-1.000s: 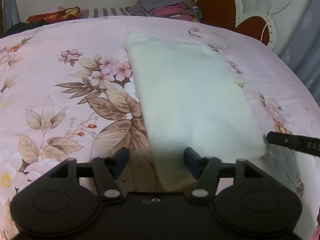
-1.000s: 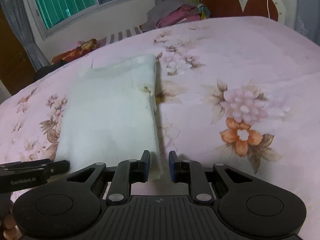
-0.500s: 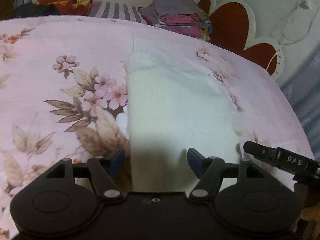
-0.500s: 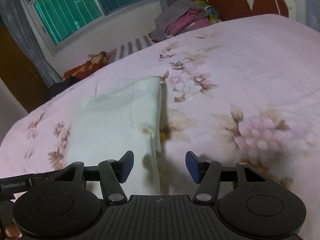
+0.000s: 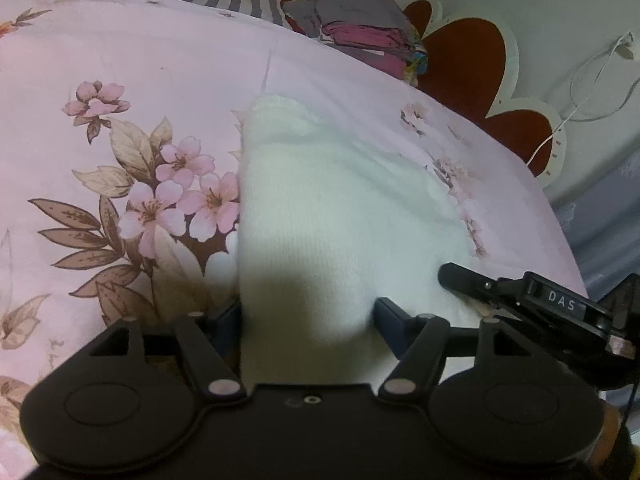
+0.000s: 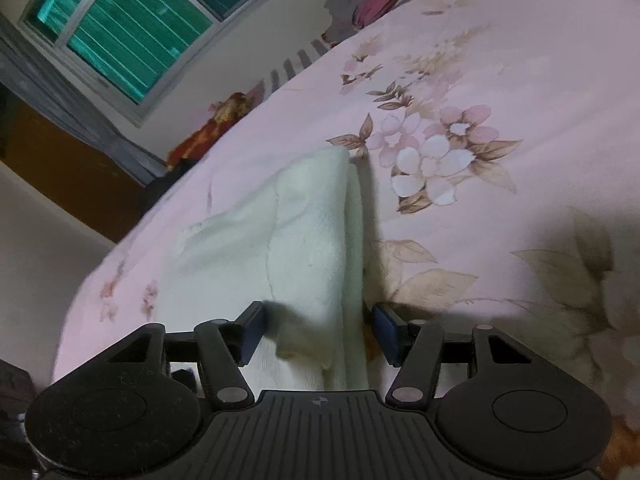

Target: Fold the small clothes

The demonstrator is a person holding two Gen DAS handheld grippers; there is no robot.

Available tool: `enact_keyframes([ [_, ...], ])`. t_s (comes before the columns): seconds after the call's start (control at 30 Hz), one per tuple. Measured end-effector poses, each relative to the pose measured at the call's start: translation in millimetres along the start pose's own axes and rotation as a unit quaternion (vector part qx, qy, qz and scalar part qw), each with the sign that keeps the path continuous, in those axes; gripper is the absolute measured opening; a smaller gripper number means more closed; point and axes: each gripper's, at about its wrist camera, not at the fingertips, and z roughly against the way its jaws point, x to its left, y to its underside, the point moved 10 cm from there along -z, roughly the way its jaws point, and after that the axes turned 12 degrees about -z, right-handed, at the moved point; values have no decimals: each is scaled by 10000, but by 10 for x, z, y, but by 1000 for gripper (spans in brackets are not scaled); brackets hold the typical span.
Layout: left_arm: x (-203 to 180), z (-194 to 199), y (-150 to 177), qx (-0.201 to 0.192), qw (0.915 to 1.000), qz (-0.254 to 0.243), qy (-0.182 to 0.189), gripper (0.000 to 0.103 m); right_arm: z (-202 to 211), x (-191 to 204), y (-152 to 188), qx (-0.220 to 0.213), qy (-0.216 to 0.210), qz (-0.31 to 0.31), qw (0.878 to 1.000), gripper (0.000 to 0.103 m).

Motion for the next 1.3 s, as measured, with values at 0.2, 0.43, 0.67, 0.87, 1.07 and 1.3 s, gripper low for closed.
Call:
enact_keyframes([
  [0.2, 11, 14, -4, -69, 9998, 164, 98, 47, -54, 64, 46, 220, -303, 21, 9993, 57],
  [0.43, -117, 110, -49, -284, 9995, -54, -96, 35, -40, 148, 75, 153, -187, 116, 9996, 31],
  [0.67, -130, 432, -205, -492, 9986, -152, -135, 33, 145, 492, 76, -37, -451, 274, 9986, 30],
  [0.87, 124, 959, -253, -684, 9964, -280, -426, 33, 121, 931, 272, 11, -740, 384, 9965, 30],
  [1.07, 597, 1519, -193, -861, 9940, -305, -609, 33, -13, 1518, 706, 118, -975, 555, 9936, 30],
  [1.3, 1357, 2066, -76, -892, 9942, -334, -493, 33, -284, 2225, 1373, 68, -944, 684, 9932, 30],
])
